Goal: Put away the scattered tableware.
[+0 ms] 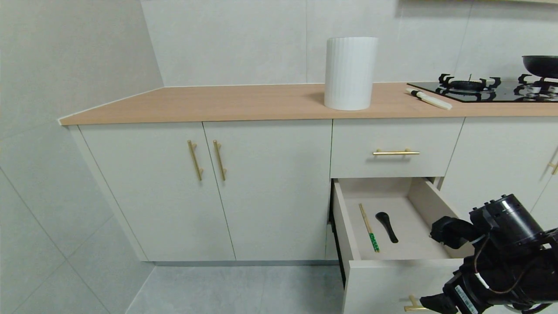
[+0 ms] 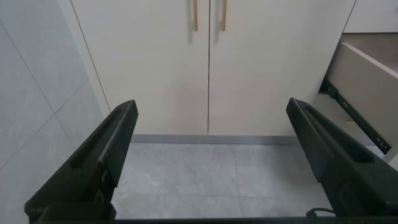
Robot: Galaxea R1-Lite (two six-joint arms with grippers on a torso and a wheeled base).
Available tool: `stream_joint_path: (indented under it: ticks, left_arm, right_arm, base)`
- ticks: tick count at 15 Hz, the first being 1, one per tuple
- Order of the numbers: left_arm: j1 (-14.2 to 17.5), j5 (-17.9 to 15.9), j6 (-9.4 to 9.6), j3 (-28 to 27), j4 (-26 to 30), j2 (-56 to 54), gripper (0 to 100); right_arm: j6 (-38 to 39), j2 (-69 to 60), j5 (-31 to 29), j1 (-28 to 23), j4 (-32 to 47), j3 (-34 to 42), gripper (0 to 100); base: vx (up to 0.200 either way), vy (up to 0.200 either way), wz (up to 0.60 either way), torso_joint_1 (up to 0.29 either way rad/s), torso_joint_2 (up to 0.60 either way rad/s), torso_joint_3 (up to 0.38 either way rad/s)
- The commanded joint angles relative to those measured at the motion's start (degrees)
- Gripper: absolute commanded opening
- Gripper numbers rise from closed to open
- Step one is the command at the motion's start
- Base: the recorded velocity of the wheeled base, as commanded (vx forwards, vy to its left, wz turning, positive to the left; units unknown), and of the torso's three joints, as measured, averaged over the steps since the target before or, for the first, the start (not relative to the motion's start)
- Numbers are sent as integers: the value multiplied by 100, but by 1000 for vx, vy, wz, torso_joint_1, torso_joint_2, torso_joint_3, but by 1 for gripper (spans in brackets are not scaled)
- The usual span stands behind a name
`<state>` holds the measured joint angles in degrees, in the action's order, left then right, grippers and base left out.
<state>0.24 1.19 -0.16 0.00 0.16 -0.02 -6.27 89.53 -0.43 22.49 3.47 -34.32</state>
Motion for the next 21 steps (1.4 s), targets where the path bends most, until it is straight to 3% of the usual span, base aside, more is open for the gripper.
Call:
stream_joint_path:
  ticks: [1,6,21]
  left_arm:
    - [2,4,-2,0,2,2,100]
    - [2,4,-2,0,2,2,100]
    - [2,4,-2,0,2,2,100]
  right_arm:
    - [11,311,8,62,-5,4,100]
    - [178,1243,-36,-61,-268,-154,100]
    - [1787,1998,-880,-210,-400,-1121,100]
  base:
    - [0,0,0,0,0,0]
    - [0,0,0,0,0,0]
    - [0,0,0,0,0,0]
